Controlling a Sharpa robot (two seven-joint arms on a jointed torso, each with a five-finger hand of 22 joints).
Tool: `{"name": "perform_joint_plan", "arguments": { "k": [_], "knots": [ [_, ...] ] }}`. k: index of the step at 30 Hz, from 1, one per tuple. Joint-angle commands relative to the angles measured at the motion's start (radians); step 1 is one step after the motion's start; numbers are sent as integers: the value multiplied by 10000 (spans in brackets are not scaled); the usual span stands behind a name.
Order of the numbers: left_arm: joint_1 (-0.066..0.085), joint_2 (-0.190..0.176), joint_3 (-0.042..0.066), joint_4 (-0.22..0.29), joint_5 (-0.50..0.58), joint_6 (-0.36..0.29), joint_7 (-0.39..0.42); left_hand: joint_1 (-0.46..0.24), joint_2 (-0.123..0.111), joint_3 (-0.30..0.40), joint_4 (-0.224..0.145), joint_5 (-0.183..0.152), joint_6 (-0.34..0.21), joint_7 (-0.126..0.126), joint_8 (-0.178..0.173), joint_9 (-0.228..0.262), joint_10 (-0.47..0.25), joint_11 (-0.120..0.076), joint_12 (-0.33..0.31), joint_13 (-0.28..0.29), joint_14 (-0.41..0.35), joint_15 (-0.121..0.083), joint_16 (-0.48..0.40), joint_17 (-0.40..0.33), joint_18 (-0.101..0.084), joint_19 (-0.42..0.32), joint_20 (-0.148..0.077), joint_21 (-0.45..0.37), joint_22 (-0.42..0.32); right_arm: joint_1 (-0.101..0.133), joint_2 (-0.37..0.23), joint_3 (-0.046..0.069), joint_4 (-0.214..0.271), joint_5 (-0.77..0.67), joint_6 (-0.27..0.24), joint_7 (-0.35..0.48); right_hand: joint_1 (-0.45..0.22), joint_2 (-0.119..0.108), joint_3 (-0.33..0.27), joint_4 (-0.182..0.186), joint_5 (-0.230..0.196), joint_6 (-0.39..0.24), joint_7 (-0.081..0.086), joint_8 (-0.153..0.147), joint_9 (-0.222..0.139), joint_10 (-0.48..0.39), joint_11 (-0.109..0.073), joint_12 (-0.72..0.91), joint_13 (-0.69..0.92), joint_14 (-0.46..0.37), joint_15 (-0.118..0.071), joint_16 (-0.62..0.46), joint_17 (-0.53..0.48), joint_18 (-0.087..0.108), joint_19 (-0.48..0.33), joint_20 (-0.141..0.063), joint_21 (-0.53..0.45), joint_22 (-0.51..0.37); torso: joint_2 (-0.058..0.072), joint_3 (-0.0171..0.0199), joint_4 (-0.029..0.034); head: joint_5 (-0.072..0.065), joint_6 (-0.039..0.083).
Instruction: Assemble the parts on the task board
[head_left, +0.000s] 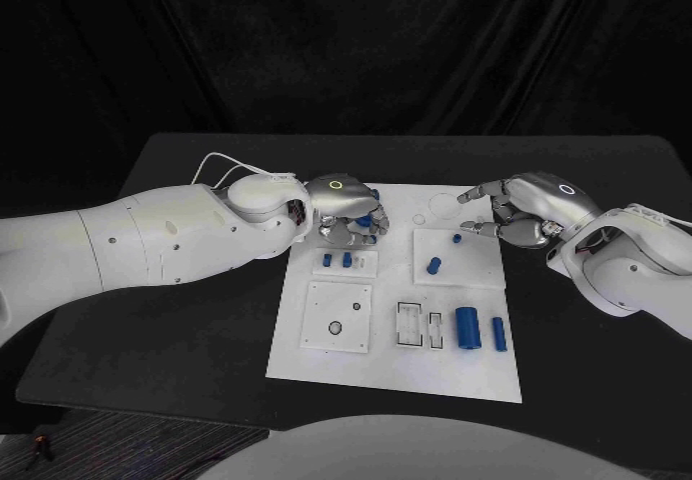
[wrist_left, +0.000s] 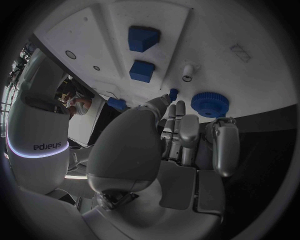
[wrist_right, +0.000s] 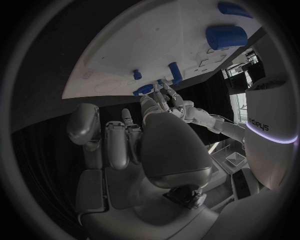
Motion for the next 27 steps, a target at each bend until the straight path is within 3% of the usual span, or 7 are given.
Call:
{"name": "perform_joint_plan", "arguments": {
  "k": [1,12,27],
  "knots": [
    [-48,43,9,-51,-28,117,32,14,4,-13,-34,29,78,14,60,-23,44,4,41,28,-7,-47,35,12,-65,11,-30,22,2017,-25,-27,6,23,-25,-45,-42,62,12,-22,-62,64,18,-5,-45,-14,-18,-16,-34,1037,610,44,-21,938,142,-41,7,41,1269,-8,-3,4,-12,2],
    [-158,119,9,-176,-28,264,-31,-41,75,-18,-109,-21,384,17,156,-109,134,-35,139,83,-74,-65,-20,-161,-51,-26,-47,-32,1998,-26,-27,6,13,-25,-39,-51,55,7,-28,-61,82,17,-7,-52,-17,-22,-16,-40,1028,608,43,-35,924,145,-41,6,23,1266,-25,2,-2,-37,2],
    [-241,151,9,-285,-28,119,48,177,330,188,-505,426,921,97,250,-295,643,-66,271,65,5,-79,-31,-283,-79,79,-74,56,2034,-28,-15,6,-11,-25,1,-56,55,7,-28,-61,82,17,-7,-52,-17,-22,-16,-40,1028,608,43,-35,924,145,-41,6,23,1266,-19,-2,5,-44,2]
  ]
}}
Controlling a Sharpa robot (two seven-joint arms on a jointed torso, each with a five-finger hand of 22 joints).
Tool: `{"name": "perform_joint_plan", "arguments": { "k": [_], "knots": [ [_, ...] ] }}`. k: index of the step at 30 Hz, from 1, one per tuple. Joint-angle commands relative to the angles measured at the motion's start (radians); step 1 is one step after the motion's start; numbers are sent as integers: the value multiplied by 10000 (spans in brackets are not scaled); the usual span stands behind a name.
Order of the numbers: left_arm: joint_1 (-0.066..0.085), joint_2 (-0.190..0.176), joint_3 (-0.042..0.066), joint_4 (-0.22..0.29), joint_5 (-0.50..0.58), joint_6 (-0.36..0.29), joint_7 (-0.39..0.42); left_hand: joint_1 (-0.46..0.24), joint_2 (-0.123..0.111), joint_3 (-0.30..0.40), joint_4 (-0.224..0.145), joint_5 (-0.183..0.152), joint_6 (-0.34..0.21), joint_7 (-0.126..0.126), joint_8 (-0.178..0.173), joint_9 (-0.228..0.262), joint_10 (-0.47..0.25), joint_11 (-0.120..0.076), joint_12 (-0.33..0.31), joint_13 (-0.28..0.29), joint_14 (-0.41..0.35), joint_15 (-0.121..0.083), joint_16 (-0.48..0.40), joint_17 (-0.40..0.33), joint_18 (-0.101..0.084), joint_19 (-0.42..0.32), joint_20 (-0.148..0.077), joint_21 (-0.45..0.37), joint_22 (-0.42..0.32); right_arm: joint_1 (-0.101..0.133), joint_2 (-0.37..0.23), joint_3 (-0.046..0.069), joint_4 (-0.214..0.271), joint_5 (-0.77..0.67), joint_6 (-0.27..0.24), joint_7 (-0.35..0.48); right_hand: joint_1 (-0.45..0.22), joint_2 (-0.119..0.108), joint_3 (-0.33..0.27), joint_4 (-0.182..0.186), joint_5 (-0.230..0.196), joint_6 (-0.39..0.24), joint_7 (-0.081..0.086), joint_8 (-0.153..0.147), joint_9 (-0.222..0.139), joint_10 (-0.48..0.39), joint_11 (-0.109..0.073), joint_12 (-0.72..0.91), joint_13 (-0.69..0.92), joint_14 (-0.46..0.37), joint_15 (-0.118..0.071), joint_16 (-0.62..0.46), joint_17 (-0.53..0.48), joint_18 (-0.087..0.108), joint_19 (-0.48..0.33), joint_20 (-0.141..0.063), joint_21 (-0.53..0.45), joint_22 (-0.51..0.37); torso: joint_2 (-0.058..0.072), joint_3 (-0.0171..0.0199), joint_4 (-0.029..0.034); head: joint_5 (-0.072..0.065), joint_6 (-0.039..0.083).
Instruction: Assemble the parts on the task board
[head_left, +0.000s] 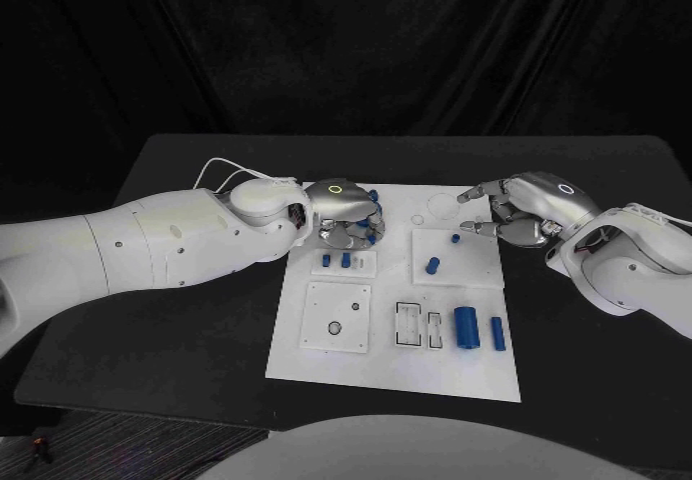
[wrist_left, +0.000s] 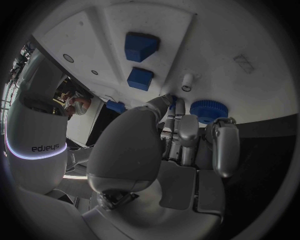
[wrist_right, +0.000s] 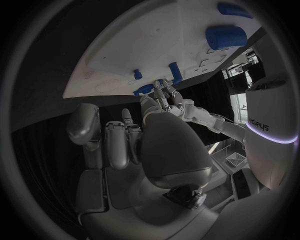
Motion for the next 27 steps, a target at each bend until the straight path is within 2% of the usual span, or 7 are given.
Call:
{"name": "perform_joint_plan", "arguments": {
  "k": [1,10,15,21,24,27],
  "knots": [
    [-68,8,-23,-42,-23,-22,96,48,132,25,-88,91,100,29,42,-21,182,-15,65,2,89,-11,12,23,-93,57,-17,92,2049,-28,-1,6,5,-25,-3,-54,56,9,0,-33,38,17,-8,-52,-10,-22,-16,-45,1025,608,43,-35,924,145,-41,6,23,1259,3,-3,5,5,2],
    [-78,-175,-21,119,-24,-620,334,26,190,75,-244,213,438,115,80,-129,483,49,-239,-279,233,94,17,-25,-128,186,57,217,2094,-31,11,6,0,-25,13,-57,55,12,0,-35,49,23,-8,-54,-11,-32,-17,-55,1010,607,43,-47,912,147,-42,5,6,1255,6,-1,9,-20,2],
    [-34,-544,-18,541,-25,-926,295,-29,152,78,-285,193,533,105,69,-187,561,59,-508,-497,220,94,-47,-154,-116,165,71,177,2080,-31,-18,6,15,-25,19,-68,55,14,1,-36,52,24,-7,-56,-11,-35,-16,-59,1005,604,43,-59,899,152,-49,5,-20,1249,5,0,10,-39,2],
    [246,-987,-16,1023,-25,-861,209,-190,130,47,-217,-38,507,99,-14,-280,598,80,-852,-757,215,87,-84,-215,-117,170,74,172,2081,-31,-44,6,24,-25,38,-88,55,14,0,-36,54,24,-7,-57,-12,-45,-16,-69,993,603,43,-63,896,153,-50,5,-28,1247,1,-2,7,-11,2],
    [464,-1343,-15,1365,-25,-727,199,-259,111,26,-177,-166,483,83,-61,-331,634,77,-1004,-873,219,63,-98,-254,-122,187,64,186,2089,-31,-60,6,28,-25,60,-106,55,14,0,-36,54,24,-7,-57,-12,-45,-16,-69,993,603,43,-63,896,153,-50,5,-28,1247,-14,5,16,-31,2],
    [560,-1628,-15,1595,-25,-686,266,-347,98,4,-100,-323,391,57,-140,-401,628,71,-1157,-978,276,39,-54,-164,-145,252,50,266,2120,-31,-69,6,27,-25,81,-119,53,15,0,-36,55,25,-8,-59,-13,-52,-16,-76,983,600,43,-73,886,156,-55,5,-48,1242,-22,15,18,-44,2]
  ]
}}
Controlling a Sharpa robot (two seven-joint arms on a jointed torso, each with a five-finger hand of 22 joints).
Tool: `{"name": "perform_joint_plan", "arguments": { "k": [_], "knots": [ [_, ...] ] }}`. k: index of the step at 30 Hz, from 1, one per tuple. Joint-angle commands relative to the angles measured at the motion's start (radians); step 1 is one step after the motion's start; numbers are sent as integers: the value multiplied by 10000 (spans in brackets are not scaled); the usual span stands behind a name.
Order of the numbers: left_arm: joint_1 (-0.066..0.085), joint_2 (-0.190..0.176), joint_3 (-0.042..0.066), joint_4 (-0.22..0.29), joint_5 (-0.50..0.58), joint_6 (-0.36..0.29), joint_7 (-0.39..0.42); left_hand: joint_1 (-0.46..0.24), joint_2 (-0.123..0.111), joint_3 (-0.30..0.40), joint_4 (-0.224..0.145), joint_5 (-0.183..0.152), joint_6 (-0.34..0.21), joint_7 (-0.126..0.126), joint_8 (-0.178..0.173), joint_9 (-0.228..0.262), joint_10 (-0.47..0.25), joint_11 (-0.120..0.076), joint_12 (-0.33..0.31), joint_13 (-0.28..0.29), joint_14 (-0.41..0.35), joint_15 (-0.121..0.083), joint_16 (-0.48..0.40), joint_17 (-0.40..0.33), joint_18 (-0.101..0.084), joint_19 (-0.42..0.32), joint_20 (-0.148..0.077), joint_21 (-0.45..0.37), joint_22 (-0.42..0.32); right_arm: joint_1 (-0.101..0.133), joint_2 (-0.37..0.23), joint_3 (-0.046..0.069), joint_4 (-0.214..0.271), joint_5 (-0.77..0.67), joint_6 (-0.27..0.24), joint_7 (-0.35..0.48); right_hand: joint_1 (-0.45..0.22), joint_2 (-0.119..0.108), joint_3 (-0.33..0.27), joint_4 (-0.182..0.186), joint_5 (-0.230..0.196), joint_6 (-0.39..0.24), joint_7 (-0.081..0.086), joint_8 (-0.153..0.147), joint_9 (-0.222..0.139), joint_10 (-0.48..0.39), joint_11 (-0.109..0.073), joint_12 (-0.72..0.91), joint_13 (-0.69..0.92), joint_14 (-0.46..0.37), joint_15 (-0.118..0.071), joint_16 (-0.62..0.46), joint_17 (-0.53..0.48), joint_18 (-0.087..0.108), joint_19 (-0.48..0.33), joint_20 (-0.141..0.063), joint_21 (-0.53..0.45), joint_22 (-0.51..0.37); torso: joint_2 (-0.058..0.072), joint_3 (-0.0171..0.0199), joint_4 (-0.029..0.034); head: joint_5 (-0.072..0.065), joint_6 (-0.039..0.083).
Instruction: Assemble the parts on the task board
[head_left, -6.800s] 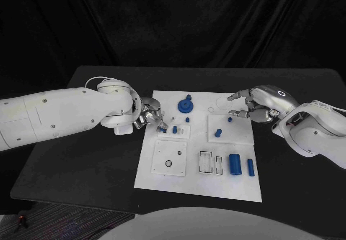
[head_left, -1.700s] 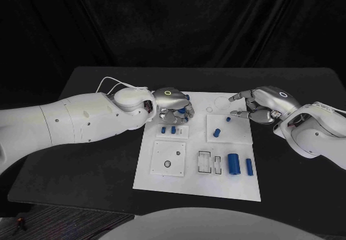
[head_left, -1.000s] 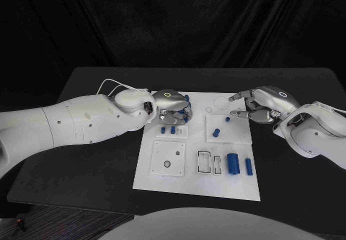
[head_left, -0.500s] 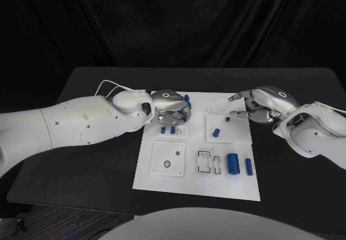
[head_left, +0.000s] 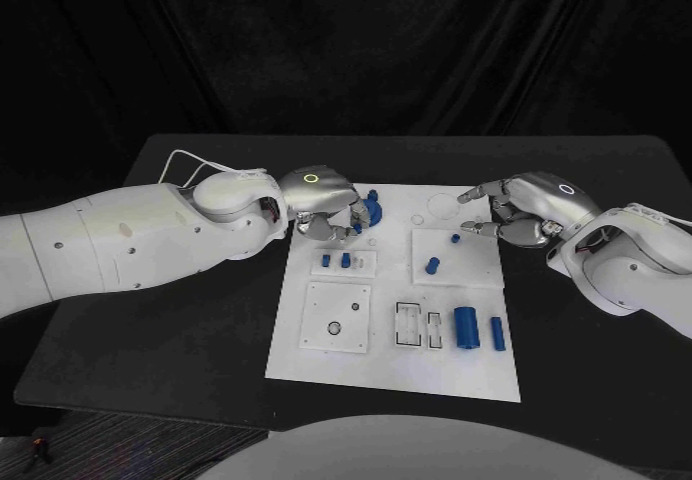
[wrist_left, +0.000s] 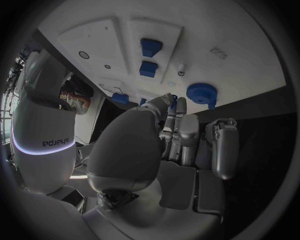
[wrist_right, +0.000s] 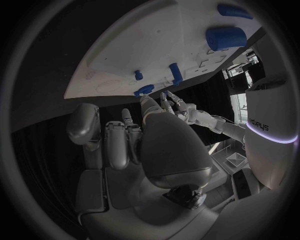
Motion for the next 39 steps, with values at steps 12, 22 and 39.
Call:
{"name": "perform_joint_plan", "arguments": {
  "k": [12,22,39],
  "knots": [
    [155,-647,-1,339,290,466,276,-163,-5,-34,152,-204,-83,-51,-85,-112,-2,44,-265,-164,37,-43,-21,-26,-143,63,-25,42,2118,-42,-18,5,9,-25,88,-114,56,22,2,-37,59,27,-8,-61,-15,-58,-16,-66,970,596,43,-90,868,158,-58,5,-64,1242,15,20,18,-15,2],
    [72,-490,-5,79,352,567,236,-136,-2,-23,149,-204,-76,-49,-85,-127,2,46,-315,-197,-23,-42,-76,-126,-131,25,-28,-6,2102,-56,-15,5,7,-25,107,-112,61,28,6,-40,63,27,-8,-65,-16,-76,-16,-83,948,591,44,-105,854,163,-67,5,-96,1234,5,-14,11,10,2],
    [-174,-250,-6,-201,358,507,96,-30,-19,5,93,-129,-49,-20,-78,-164,85,68,-385,-252,-141,-10,-169,-291,-118,-33,-20,-74,2082,-61,-6,5,-11,-25,109,-94,61,28,6,-40,63,27,-8,-65,-16,-76,-16,-83,948,591,44,-105,854,163,-67,5,-96,1234,34,2,-2,26,2]
  ]
}}
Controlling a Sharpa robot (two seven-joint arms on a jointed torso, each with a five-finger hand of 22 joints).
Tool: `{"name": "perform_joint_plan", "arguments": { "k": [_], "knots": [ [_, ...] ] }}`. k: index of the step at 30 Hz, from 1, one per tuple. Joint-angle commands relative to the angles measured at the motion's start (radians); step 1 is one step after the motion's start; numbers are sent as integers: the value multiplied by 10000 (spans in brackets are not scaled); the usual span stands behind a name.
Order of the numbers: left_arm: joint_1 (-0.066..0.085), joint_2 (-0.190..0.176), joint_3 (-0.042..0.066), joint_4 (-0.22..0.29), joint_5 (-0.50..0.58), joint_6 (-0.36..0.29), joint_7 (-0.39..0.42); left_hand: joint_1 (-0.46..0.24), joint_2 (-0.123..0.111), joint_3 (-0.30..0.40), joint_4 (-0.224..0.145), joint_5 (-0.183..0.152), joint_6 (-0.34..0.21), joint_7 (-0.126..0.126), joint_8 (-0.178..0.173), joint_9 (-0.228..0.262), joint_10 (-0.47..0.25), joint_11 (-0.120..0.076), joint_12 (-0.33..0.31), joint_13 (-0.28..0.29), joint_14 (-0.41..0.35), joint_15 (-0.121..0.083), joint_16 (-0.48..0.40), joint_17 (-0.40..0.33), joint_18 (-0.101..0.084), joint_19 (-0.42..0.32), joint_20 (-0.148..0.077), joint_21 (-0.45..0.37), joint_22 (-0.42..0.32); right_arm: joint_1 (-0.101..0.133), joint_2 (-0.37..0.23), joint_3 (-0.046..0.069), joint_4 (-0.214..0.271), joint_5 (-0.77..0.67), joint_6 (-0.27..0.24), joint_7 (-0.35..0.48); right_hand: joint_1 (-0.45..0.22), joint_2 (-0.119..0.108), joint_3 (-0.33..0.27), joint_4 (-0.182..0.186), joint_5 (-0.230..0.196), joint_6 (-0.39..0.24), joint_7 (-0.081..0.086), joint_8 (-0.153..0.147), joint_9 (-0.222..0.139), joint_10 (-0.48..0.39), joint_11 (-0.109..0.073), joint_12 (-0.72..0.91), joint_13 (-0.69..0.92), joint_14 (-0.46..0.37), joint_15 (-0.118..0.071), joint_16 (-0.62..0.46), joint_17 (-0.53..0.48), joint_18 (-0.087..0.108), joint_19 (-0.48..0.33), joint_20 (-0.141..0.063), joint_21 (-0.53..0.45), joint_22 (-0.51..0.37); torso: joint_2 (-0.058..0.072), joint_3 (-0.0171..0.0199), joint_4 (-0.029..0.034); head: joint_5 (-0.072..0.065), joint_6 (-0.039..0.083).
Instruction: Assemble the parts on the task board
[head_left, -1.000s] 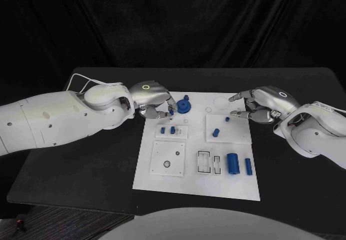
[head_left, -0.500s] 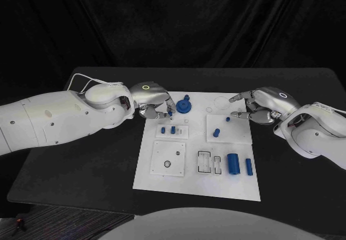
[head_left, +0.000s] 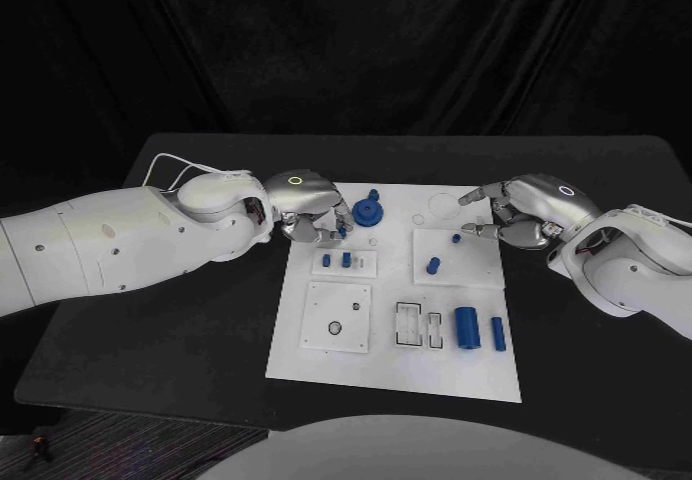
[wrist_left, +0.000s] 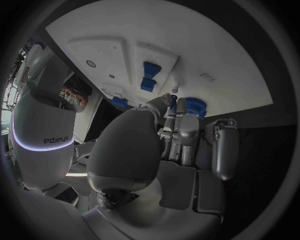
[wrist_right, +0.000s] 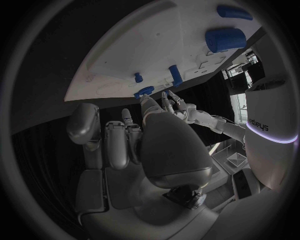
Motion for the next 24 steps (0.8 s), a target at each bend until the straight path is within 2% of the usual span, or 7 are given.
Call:
{"name": "perform_joint_plan", "arguments": {
  "k": [1,10,24],
  "knots": [
    [-42,48,6,-31,91,51,29,13,-12,38,-5,49,-2,19,-3,10,56,34,-49,-18,-81,-11,-65,-55,-115,-66,-19,-65,2079,-28,-10,5,3,-25,31,-88,61,28,6,-40,65,27,-8,-65,-10,-76,-16,-46,952,591,44,-68,854,163,-67,5,-57,1237,10,15,-10,5,2],
    [-133,108,6,-142,91,81,3,69,-17,56,-44,96,7,24,-2,-7,84,36,-79,-39,-146,-9,-120,-150,-107,-95,-15,-99,2068,-36,-16,5,0,-25,27,-83,73,35,12,-50,69,34,-6,-69,-11,-76,-14,-46,952,588,46,-75,849,163,-70,6,-73,1235,-20,18,-27,11,2],
    [-238,164,6,-252,91,178,-14,185,-26,101,-141,233,44,32,8,-35,134,40,-133,-75,-200,-4,-157,-217,-99,-128,-10,-136,2058,-66,-27,5,-9,65,37,-76,77,35,13,-54,69,37,-5,-71,-12,-80,-14,-51,946,588,46,-75,849,163,-70,6,-76,1234,-18,7,-15,12,2]
  ]
}}
